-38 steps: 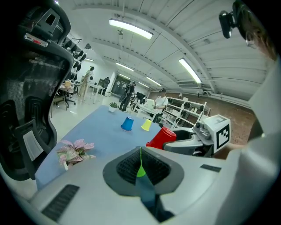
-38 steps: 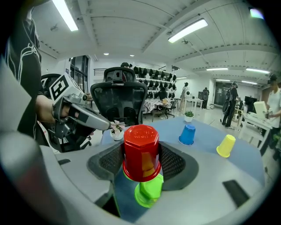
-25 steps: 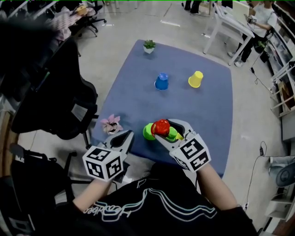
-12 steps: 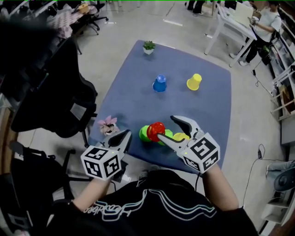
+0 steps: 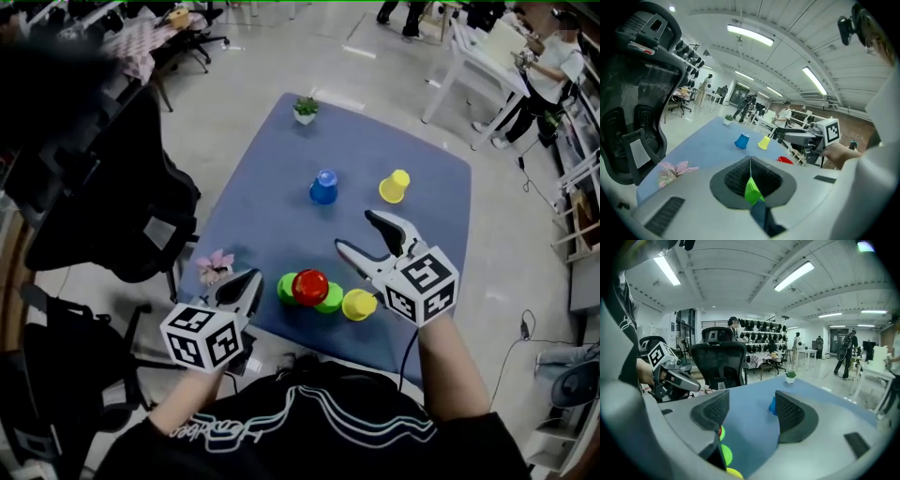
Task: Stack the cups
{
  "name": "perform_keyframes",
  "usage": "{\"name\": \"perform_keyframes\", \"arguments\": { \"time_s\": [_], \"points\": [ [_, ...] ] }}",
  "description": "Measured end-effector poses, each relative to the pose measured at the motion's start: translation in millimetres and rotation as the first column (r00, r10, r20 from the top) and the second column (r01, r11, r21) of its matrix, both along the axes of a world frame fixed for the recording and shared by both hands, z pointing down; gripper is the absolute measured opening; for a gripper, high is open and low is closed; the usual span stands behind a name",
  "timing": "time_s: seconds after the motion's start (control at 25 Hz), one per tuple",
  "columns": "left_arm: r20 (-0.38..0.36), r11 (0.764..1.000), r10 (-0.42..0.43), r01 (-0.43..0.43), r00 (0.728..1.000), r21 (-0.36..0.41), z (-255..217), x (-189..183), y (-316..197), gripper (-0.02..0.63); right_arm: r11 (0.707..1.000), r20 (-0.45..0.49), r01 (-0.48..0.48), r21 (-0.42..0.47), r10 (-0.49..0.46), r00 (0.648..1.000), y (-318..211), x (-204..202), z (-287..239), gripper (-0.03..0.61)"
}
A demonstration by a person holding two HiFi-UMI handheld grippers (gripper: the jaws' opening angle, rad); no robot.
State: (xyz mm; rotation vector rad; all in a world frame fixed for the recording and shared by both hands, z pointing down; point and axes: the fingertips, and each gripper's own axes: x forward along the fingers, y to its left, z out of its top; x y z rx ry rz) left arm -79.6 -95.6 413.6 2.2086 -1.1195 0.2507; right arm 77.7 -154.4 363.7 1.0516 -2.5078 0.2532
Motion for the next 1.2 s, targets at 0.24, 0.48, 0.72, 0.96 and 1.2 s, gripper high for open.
{"name": "perform_keyframes", "arguments": {
  "time_s": [0.24, 0.48, 0.72, 0.96, 1.2],
  "points": [
    [0.007, 0.999, -0.036, 0.036, 0.999, -0.020, 7, -2, -7, 0.026, 1.000, -0.068, -0.002, 0.006, 0.003, 0.998, -45, 3, 23, 0.304],
    [0.017, 0.997, -0.072, 0.073, 0.997, -0.035, 14, -2, -15, 0.026, 1.000, -0.077, -0.011, -0.003, 0.011, 0.997, -86, 3, 51, 0.304],
    [0.010, 0.994, -0.101, 0.101, 0.995, -0.037, 24, -1, -21, 0.026, 0.999, -0.099, -0.033, -0.024, 0.031, 0.995, -120, 4, 90, 0.304],
    [0.016, 0.992, -0.117, 0.118, 0.993, -0.040, 30, -5, -21, 0.026, 0.997, -0.125, -0.060, -0.049, 0.053, 0.991, -139, 5, 125, 0.304],
    [0.032, 0.991, -0.122, 0.124, 0.992, -0.051, 38, -10, -20, 0.026, 0.994, -0.139, -0.072, -0.086, 0.059, 0.988, -154, -1, 151, 0.304]
  ]
}}
